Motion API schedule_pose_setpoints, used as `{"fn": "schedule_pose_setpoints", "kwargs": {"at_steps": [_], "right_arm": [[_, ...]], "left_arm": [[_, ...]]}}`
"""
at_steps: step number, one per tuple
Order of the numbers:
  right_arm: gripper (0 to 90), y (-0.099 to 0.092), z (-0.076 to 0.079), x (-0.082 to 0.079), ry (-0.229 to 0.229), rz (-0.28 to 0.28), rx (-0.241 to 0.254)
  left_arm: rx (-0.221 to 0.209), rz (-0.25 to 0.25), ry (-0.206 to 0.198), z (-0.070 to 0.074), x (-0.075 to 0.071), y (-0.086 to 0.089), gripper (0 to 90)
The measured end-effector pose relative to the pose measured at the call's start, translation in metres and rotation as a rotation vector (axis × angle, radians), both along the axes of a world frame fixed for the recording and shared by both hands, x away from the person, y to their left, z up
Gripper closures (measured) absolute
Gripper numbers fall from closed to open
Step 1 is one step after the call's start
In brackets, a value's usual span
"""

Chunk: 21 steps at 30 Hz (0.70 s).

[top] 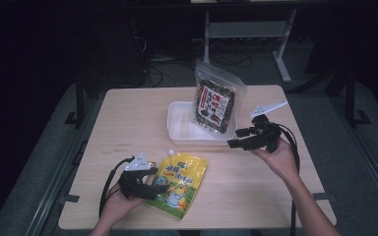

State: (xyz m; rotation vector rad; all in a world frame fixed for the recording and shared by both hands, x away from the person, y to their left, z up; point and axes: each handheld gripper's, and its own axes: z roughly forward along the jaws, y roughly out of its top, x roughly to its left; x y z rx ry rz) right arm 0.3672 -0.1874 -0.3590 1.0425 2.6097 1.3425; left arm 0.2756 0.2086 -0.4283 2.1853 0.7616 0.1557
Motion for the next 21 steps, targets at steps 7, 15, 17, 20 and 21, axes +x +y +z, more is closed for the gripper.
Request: {"fn": "schedule_pose_setpoints", "kwargs": {"at_steps": [7,15,17,20,21], "right_arm": [[34.2,0.017,-0.008,-0.005,0.019,0.034,-0.020],[34.3,0.040,-0.016,-0.005,0.044,0.079,-0.044],[34.3,0.045,-0.020,-0.004,0.061,0.089,-0.052],[34.4,0.051,-0.026,-0.001,0.077,0.097,-0.065],[34.4,0.052,-0.028,-0.001,0.085,0.096,-0.068]], "left_arm": [[0.001,0.000,0.001,0.000,0.001,0.000,22.7],[0.003,0.004,0.002,0.000,0.001,0.001,22.8],[0.008,0.002,0.002,0.000,0.001,0.000,22.8],[0.009,0.003,0.002,0.000,0.001,0.000,22.8],[0.009,0.003,0.003,-0.001,0.001,0.000,22.8]]}}
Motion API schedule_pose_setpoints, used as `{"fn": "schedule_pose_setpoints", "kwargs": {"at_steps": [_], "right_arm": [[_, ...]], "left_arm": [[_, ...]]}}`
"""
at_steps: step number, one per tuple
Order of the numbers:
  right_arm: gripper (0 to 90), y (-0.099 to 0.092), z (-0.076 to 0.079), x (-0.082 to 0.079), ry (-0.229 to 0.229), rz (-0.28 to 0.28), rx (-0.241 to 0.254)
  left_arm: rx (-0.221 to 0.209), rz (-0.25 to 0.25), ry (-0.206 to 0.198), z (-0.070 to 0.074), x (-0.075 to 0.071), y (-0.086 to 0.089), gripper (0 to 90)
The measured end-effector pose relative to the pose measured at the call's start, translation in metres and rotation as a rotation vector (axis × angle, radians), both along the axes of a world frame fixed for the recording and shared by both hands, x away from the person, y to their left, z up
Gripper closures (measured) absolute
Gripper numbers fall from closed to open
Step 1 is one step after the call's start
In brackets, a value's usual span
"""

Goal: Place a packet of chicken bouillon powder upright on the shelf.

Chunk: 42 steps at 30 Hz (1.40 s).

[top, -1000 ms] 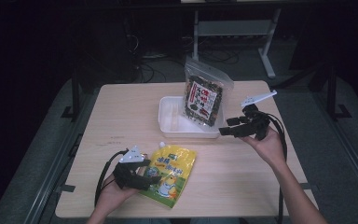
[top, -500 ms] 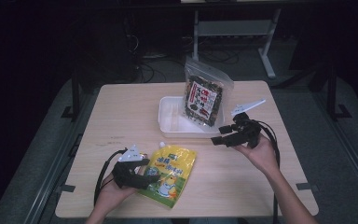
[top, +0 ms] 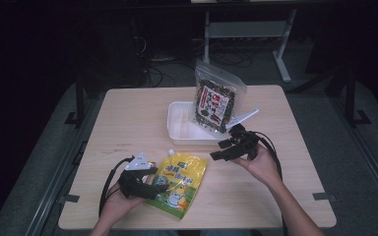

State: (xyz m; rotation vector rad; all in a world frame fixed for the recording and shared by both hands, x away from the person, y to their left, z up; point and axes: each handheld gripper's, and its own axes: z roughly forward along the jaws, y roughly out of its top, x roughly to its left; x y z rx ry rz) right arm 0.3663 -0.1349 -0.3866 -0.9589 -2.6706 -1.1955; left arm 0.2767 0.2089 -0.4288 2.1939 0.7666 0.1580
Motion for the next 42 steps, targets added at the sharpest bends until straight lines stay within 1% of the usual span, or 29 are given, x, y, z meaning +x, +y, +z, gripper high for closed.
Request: {"fn": "schedule_pose_setpoints", "kwargs": {"at_steps": [2,4,6,7,9,10,11,13,17,19,20,22,27,28,33,34,36,37,38,39,41,42], "right_arm": [[34.6,0.003,-0.003,0.002,0.015,0.006,-0.006],[34.9,0.005,-0.005,0.003,0.020,0.011,-0.011],[36.2,0.009,-0.009,0.005,0.029,0.017,-0.025],[37.7,0.014,-0.014,0.007,0.041,0.027,-0.040],[38.4,0.016,-0.016,0.009,0.050,0.029,-0.048],[40.6,0.020,-0.021,0.012,0.073,0.036,-0.057],[40.6,0.020,-0.021,0.012,0.073,0.036,-0.057],[42.3,0.027,-0.029,0.016,0.105,0.046,-0.078],[42.8,0.034,-0.036,0.021,0.142,0.051,-0.096],[42.9,0.036,-0.038,0.022,0.147,0.051,-0.101],[43.8,0.040,-0.040,0.023,0.151,0.050,-0.122],[44.5,0.044,-0.042,0.024,0.152,0.051,-0.140],[47.0,0.047,-0.045,0.025,0.164,0.043,-0.158],[48.2,0.049,-0.046,0.026,0.166,0.040,-0.171],[51.8,0.053,-0.051,0.028,0.188,0.045,-0.184],[54.3,0.054,-0.054,0.030,0.208,0.049,-0.178],[55.0,0.054,-0.055,0.031,0.213,0.050,-0.176],[56.3,0.054,-0.056,0.032,0.224,0.050,-0.170],[59.6,0.055,-0.058,0.034,0.241,0.053,-0.159],[61.0,0.055,-0.059,0.034,0.252,0.057,-0.152],[62.4,0.055,-0.060,0.035,0.257,0.061,-0.149],[67.1,0.053,-0.062,0.037,0.278,0.054,-0.148]], "left_arm": [[0.001,0.000,0.000,0.000,0.000,0.000,22.8],[0.002,-0.001,0.000,-0.001,0.000,0.000,22.8],[0.003,0.000,0.000,-0.001,0.000,-0.001,22.8],[0.007,0.000,0.000,0.000,0.000,-0.001,22.8],[0.008,0.000,-0.001,0.000,0.000,-0.001,22.8],[0.009,-0.001,-0.002,0.000,0.000,-0.001,22.8],[0.009,-0.001,-0.002,0.000,0.000,-0.001,22.8],[0.007,0.000,0.000,0.000,0.000,-0.002,22.8],[0.008,0.000,-0.001,0.000,0.000,-0.003,22.8],[0.005,0.001,-0.002,0.000,0.000,-0.003,22.8],[0.005,0.000,0.000,-0.001,0.000,-0.003,22.8],[0.004,0.000,0.002,-0.001,0.000,-0.003,22.8],[0.008,-0.002,0.002,0.000,0.001,-0.003,22.8],[0.008,-0.004,0.002,0.000,0.001,-0.003,22.8],[0.008,-0.004,0.003,0.000,0.000,-0.004,22.8],[0.007,-0.004,0.003,0.000,0.000,-0.003,22.8],[0.007,-0.004,0.003,0.000,0.001,-0.003,22.8],[0.005,-0.004,0.004,0.000,0.001,-0.003,22.8],[0.003,-0.002,0.005,-0.001,0.001,-0.003,22.8],[0.002,-0.001,0.006,-0.001,0.001,-0.003,22.8],[0.005,-0.002,0.007,-0.001,0.001,-0.003,22.7],[0.006,-0.002,0.007,-0.002,0.002,-0.002,22.8]]}}
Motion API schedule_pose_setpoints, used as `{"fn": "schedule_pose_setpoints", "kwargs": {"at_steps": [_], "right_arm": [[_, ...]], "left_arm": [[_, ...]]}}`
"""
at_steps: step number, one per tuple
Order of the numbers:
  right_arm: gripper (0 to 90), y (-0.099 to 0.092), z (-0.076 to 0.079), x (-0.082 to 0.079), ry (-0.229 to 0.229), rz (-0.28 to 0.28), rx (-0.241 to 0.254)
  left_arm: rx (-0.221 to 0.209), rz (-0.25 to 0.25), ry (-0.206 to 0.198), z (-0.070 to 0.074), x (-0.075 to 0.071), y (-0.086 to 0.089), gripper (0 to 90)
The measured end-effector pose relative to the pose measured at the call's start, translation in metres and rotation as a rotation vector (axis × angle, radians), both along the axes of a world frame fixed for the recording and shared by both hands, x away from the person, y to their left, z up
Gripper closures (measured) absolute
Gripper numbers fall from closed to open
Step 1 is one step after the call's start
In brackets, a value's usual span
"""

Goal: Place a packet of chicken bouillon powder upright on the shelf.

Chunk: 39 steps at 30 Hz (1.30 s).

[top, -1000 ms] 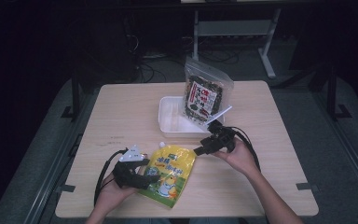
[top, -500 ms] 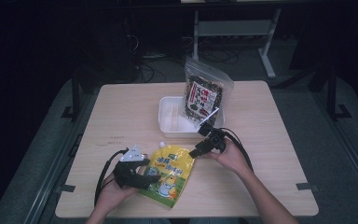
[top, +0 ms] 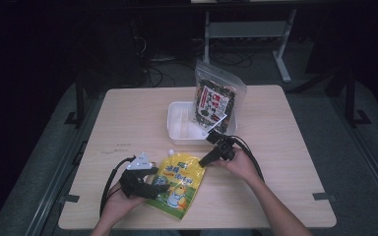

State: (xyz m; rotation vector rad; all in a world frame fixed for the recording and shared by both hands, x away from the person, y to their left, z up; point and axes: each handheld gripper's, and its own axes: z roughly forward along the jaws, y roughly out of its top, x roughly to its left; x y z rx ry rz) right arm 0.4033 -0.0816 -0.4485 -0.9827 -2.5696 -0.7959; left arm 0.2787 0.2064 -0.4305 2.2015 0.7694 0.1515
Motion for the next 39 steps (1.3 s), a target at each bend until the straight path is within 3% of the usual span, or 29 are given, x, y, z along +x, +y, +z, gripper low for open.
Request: {"fn": "schedule_pose_setpoints", "kwargs": {"at_steps": [3,6,12,31,33,39], "right_arm": [[76.1,-0.005,-0.002,0.003,0.046,-0.015,0.037],[85.6,-0.009,-0.002,0.005,0.064,-0.009,0.066],[89.7,-0.013,0.005,0.000,0.059,0.016,0.082],[89.9,-0.039,0.065,-0.032,-0.099,0.050,0.145],[90.0,-0.042,0.075,-0.037,-0.122,0.057,0.161],[90.0,-0.042,0.090,-0.046,-0.169,0.084,0.181]], "left_arm": [[0.001,0.002,0.002,0.000,0.000,0.000,22.7],[-0.002,0.004,0.003,0.000,0.001,0.000,22.7],[0.000,0.007,0.004,-0.001,0.002,0.001,22.6],[-0.014,0.035,0.034,-0.006,0.011,0.000,17.4],[-0.041,0.018,0.070,-0.008,0.013,-0.002,17.5],[-0.067,-0.012,0.117,-0.011,0.014,-0.007,18.8]]}}
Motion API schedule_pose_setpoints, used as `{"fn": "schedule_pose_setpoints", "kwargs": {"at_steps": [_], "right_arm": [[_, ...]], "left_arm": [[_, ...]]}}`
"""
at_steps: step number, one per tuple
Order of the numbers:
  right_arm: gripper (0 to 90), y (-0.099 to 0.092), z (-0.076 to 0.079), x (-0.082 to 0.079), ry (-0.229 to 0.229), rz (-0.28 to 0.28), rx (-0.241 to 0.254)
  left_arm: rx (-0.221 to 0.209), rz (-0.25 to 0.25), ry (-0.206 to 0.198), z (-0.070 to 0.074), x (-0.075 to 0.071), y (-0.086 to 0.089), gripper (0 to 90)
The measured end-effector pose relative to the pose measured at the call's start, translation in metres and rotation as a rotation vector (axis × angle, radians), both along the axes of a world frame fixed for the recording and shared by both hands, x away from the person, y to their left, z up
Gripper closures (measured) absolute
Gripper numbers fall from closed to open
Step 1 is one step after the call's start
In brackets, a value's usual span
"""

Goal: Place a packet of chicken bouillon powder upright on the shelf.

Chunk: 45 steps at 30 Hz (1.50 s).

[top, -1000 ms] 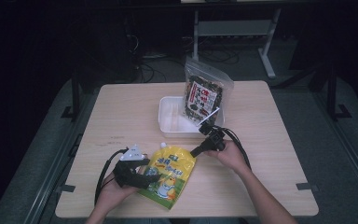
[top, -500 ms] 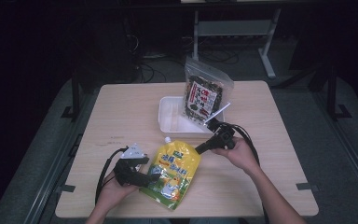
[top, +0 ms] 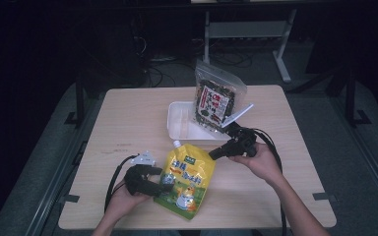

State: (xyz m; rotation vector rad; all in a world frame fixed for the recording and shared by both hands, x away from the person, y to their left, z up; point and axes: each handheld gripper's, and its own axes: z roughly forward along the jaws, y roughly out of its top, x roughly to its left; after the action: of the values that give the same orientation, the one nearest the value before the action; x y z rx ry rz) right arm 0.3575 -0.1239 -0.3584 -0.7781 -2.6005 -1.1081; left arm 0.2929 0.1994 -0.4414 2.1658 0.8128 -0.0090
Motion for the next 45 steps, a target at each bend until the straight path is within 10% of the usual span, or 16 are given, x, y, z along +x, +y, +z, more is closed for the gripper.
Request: {"fn": "schedule_pose_setpoints", "kwargs": {"at_steps": [11,20,34,45], "right_arm": [[89.9,-0.001,0.017,-0.008,-0.041,0.018,0.015],[89.9,-0.005,0.026,-0.008,-0.073,0.015,-0.002],[71.3,0.017,0.024,0.008,-0.033,0.074,-0.062],[83.4,0.039,0.021,0.016,0.025,0.130,-0.090]], "left_arm": [[-0.133,-0.050,0.107,-0.003,0.007,0.002,37.8],[-0.219,-0.061,0.109,-0.001,0.006,0.011,76.4],[-0.215,-0.112,0.057,0.008,0.001,0.007,80.6],[-0.210,-0.122,0.045,0.009,0.000,0.007,80.4]]}}
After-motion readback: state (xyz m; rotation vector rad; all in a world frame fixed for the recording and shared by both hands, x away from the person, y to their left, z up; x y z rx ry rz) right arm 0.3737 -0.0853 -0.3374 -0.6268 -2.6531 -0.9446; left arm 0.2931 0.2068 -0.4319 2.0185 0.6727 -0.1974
